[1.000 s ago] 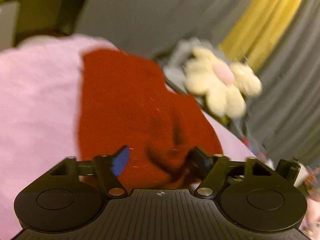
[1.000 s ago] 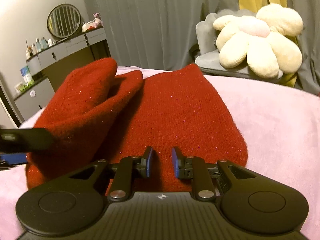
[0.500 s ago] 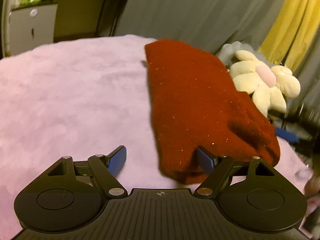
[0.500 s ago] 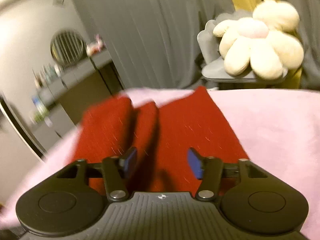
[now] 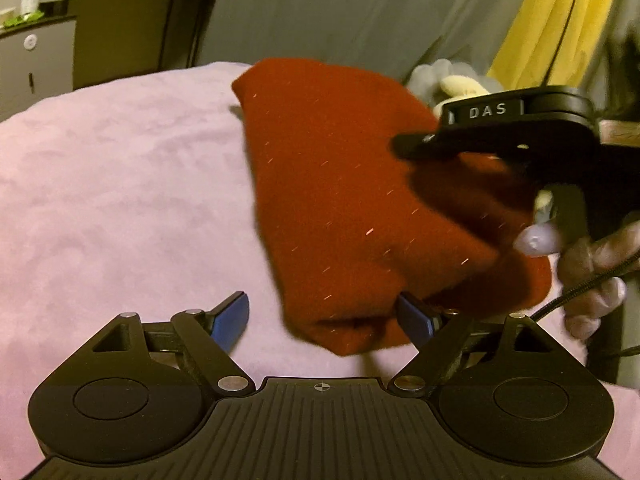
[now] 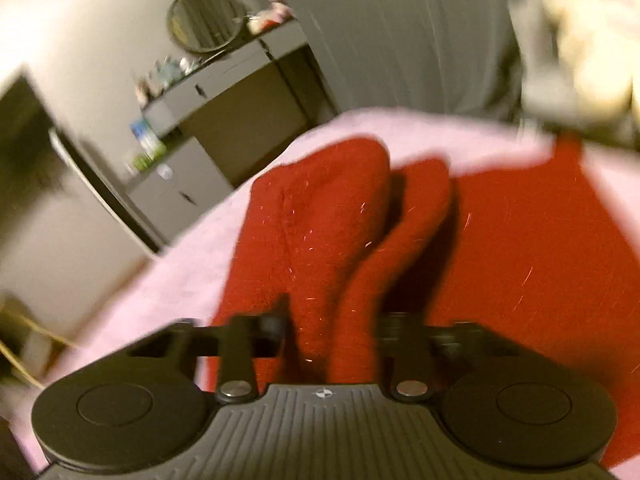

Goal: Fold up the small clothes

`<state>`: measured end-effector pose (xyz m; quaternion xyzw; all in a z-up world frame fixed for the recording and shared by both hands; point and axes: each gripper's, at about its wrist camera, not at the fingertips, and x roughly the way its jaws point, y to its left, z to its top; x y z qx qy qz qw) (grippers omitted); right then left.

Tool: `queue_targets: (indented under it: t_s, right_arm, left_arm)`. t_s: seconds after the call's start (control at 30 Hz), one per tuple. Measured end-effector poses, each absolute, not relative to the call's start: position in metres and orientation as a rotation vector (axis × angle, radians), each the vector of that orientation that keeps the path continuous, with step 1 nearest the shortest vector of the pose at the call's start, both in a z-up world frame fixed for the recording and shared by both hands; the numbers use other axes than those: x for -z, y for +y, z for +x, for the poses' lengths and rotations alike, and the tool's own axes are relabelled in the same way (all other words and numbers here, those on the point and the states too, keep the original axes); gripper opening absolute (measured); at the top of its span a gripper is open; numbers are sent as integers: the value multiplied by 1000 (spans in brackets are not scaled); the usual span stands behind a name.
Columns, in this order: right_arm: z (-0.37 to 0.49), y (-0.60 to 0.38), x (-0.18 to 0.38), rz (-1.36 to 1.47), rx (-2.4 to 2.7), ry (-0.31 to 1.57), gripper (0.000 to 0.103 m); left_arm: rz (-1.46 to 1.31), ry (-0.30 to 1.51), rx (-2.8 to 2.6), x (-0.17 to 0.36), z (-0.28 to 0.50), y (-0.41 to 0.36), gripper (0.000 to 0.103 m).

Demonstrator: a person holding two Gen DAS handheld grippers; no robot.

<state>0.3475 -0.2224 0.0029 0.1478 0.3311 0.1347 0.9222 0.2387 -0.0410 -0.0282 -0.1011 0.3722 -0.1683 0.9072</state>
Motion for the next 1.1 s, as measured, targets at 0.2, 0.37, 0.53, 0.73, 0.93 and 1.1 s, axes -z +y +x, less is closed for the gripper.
queue_targets:
  t_s: [0.2, 0.37, 0.53, 0.73, 0.93, 1.1]
  right_arm:
    - [299, -201, -48, -121, -150, 425, 23]
    - [287, -224, -43, -168, -40, 410, 23]
    - [294, -253, -10, -172, 78, 497, 23]
    - [312, -272, 24, -138, 117, 583, 37]
    - [289, -262, -14, -166, 195, 474, 54]
    - [268, -233, -17, -199, 62, 417, 48]
  left_arm:
    - [-223, 778, 325, 29, 240, -40, 87]
    - [-264, 786, 357, 28, 240, -41, 89]
    - [-265, 799, 375, 29, 241, -43, 89]
    - [-251, 816, 348, 32, 247, -42, 88]
    - [-273, 826, 346, 33, 249, -40, 88]
    - [-261, 833, 346, 32, 247, -42, 89]
